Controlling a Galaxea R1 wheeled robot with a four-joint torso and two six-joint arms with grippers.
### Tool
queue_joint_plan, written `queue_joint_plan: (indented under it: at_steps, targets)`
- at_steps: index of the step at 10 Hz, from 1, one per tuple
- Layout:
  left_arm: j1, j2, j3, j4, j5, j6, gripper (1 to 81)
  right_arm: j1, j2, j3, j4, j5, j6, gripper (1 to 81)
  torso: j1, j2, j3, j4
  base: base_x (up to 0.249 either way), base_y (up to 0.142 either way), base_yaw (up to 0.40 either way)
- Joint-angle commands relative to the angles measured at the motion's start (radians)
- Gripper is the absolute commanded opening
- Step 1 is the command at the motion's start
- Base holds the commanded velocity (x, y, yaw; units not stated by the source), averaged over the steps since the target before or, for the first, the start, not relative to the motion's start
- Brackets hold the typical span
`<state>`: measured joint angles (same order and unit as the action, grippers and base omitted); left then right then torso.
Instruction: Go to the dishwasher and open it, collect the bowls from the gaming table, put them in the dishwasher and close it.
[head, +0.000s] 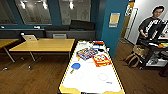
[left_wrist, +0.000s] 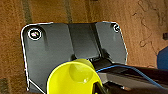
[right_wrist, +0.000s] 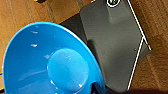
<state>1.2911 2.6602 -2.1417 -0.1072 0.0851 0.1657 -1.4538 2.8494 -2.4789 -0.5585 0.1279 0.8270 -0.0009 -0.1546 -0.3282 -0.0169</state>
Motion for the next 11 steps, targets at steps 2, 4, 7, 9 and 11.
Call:
queue_joint_plan:
  at_steps: [2, 4, 7, 9, 11]
  targets:
    - [-0.051, 0.005, -0.024, 0.009, 0.064, 0.011, 1.0, 0.040, -0.002, 0.009, -0.021, -0.033, -0.005, 1.0, 0.001, 0.000, 0.000, 0.000, -0.156, 0.000, 0.000]
    - [-0.048, 0.011, -0.034, 0.014, 0.064, 0.011, 1.0, 0.040, -0.002, 0.009, -0.021, -0.033, -0.005, 1.0, 0.001, 0.000, 0.000, 0.000, -0.157, 0.000, 0.000]
    - [-0.046, 0.014, -0.037, 0.014, 0.062, 0.011, 1.0, 0.040, -0.002, 0.006, -0.021, -0.033, -0.005, 1.0, 0.001, 0.000, 0.000, 0.000, -0.162, 0.000, 0.000]
    - [-0.040, 0.017, -0.046, 0.014, 0.062, 0.011, 1.0, 0.040, 0.000, 0.005, -0.021, -0.033, -0.005, 1.0, 0.001, 0.000, 0.000, 0.000, -0.167, 0.000, 0.000]
    - [-0.032, 0.029, -0.070, 0.015, 0.061, 0.011, 1.0, 0.042, 0.001, 0.005, -0.023, -0.033, -0.006, 1.0, 0.001, 0.000, 0.000, 0.000, -0.169, 0.000, 0.000]
